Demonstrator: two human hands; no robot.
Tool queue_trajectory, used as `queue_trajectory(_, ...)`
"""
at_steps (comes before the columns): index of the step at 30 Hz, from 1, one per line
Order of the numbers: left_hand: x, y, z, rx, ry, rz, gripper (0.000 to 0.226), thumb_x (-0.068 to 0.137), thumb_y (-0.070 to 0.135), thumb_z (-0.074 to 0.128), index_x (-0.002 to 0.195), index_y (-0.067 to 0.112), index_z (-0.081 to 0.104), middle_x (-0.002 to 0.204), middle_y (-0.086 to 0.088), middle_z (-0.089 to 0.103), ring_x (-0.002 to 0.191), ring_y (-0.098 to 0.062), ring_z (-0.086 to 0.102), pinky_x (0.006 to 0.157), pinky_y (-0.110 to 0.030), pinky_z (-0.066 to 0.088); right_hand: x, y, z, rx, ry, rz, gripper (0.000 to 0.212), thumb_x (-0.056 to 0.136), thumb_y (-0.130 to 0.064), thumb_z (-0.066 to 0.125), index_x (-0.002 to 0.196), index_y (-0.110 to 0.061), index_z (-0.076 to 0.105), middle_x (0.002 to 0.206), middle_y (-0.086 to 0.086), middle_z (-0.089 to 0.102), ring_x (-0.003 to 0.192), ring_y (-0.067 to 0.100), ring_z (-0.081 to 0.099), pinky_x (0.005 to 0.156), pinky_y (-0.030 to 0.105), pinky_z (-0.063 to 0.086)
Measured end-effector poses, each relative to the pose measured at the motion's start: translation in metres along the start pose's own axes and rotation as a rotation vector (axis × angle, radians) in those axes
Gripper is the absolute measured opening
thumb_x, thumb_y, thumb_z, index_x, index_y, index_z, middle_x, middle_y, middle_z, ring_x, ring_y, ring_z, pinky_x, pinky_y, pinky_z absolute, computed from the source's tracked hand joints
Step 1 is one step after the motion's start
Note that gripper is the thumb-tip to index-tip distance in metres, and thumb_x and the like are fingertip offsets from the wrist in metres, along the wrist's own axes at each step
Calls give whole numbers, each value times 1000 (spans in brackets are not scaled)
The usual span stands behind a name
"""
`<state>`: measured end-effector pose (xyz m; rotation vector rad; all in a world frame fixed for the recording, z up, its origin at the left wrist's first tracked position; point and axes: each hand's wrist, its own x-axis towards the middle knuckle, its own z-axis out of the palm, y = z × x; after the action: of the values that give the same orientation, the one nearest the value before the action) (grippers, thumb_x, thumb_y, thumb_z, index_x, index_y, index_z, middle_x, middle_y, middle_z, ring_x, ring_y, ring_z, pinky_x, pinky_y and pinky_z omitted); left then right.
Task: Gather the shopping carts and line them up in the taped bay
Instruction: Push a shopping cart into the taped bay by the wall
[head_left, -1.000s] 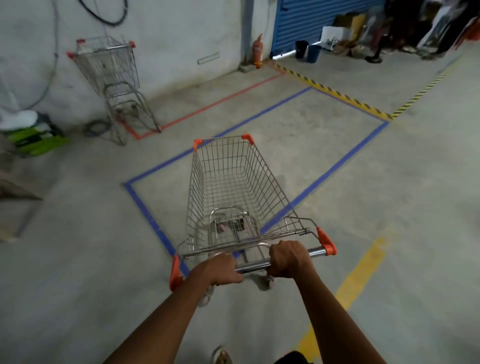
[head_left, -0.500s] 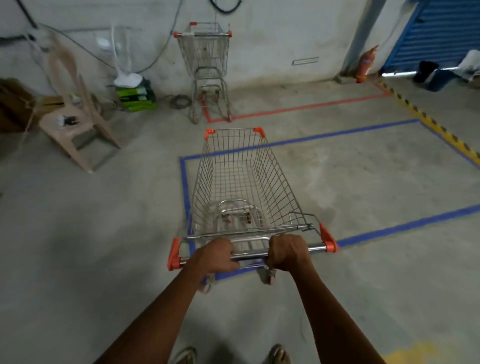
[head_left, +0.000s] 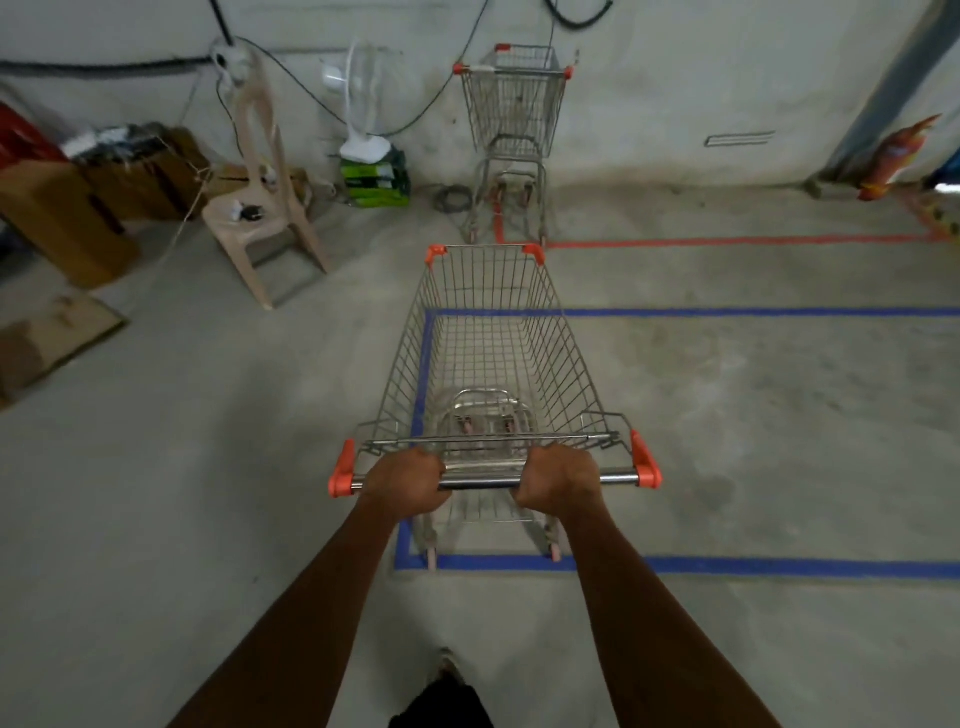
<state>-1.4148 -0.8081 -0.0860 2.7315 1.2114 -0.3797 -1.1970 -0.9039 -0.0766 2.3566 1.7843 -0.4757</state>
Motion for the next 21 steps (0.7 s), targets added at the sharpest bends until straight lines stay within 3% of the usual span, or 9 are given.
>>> queue_trajectory(3,19,-9,-10,-25,-20,-14,36,87,47,55,110,23,67,104,-5,72,95,-28,69,80,-38,55,21,-1,-5,18,30,15,30,80,-50,64,73,-21,60,70,-4,64,67,17,64,71,30,57)
queue_trajectory(10,66,-21,-23,-94,-72,-11,31,83,42,56,99,19,69,95,-6,71,87,-27,69,78,-37,58,61,8,-12,0,94,38,34,79,-56,61,82,-23,67,68,-8,56,66,16,60,64,28,43)
queue_trajectory(18,96,-14,-27,-124,-85,19,31,85,45,54,95,20,68,82,0,63,81,-23,67,75,-36,58,85,34,-23,-10,75,-2,39,83,-59,62,74,-21,63,62,-9,58,58,11,56,60,26,46)
queue_trajectory(21,99,-12,-28,-119,-71,-9,28,86,43,56,98,20,68,88,-1,66,83,-22,67,76,-35,57,87,36,-24,15,79,-14,37,81,-58,64,73,-22,62,61,-9,56,57,11,54,59,26,42)
